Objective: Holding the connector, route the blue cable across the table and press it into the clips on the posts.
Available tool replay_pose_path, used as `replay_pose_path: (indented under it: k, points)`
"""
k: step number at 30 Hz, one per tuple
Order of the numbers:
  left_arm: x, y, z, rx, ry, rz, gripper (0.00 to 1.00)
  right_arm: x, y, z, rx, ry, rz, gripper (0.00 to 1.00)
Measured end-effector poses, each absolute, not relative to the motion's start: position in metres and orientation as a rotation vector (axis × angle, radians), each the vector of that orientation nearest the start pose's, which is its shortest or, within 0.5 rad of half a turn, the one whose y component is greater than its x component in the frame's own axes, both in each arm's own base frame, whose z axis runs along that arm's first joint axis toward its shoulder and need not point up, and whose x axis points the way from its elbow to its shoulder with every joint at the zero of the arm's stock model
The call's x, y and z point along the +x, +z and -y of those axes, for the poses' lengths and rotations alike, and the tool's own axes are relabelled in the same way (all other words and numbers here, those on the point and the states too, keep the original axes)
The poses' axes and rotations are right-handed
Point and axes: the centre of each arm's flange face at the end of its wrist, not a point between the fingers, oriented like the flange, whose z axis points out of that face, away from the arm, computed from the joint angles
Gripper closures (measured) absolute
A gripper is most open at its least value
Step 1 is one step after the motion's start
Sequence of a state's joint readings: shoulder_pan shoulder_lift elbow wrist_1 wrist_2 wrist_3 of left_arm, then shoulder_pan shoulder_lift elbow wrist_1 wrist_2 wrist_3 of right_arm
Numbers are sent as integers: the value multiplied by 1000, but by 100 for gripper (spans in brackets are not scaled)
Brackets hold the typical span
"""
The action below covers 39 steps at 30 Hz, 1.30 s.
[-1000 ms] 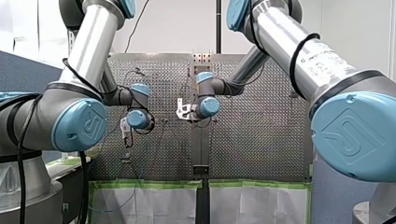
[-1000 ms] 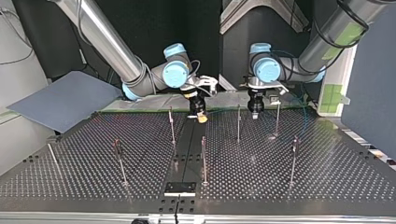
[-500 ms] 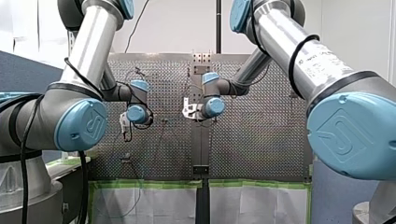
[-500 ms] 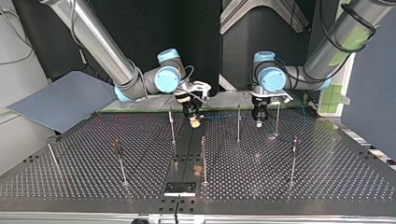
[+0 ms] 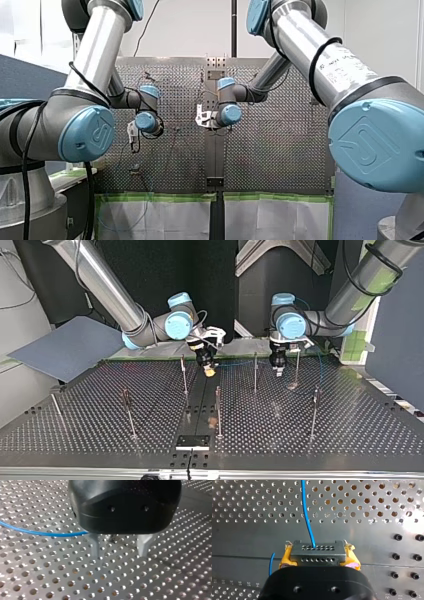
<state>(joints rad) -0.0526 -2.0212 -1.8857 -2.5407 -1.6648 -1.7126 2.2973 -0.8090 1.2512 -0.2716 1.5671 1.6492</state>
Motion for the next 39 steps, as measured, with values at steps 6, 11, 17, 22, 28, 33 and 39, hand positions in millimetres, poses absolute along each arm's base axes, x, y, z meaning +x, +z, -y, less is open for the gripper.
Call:
replay_pose_path:
  k: [6, 11, 17, 22, 28, 33, 39]
  points:
    - [529, 154, 157, -131, -27, -1796, 0, 584, 187, 456, -2562, -2226, -1269, 100]
    - [509, 157, 162, -123, -33, -1820, 0, 583, 186, 456, -2568, -2215, -1273, 100]
    - [489, 170, 169, -136, -101, -1769, 0, 583, 186, 455, -2573, -2203, -1275, 100]
    - [467, 180, 181, -120, -147, -1733, 0, 582, 185, 454, -2579, -2190, -1277, 100]
    - [437, 188, 192, -94, -156, -1742, 0, 580, 184, 454, -2586, -2174, -1285, 100]
    - [427, 190, 203, -70, -172, -1749, 0, 579, 184, 455, -2587, -2171, -1289, 100]
    - [422, 191, 219, -57, -208, -1726, 0, 578, 184, 457, -2578, -2173, -1301, 100]
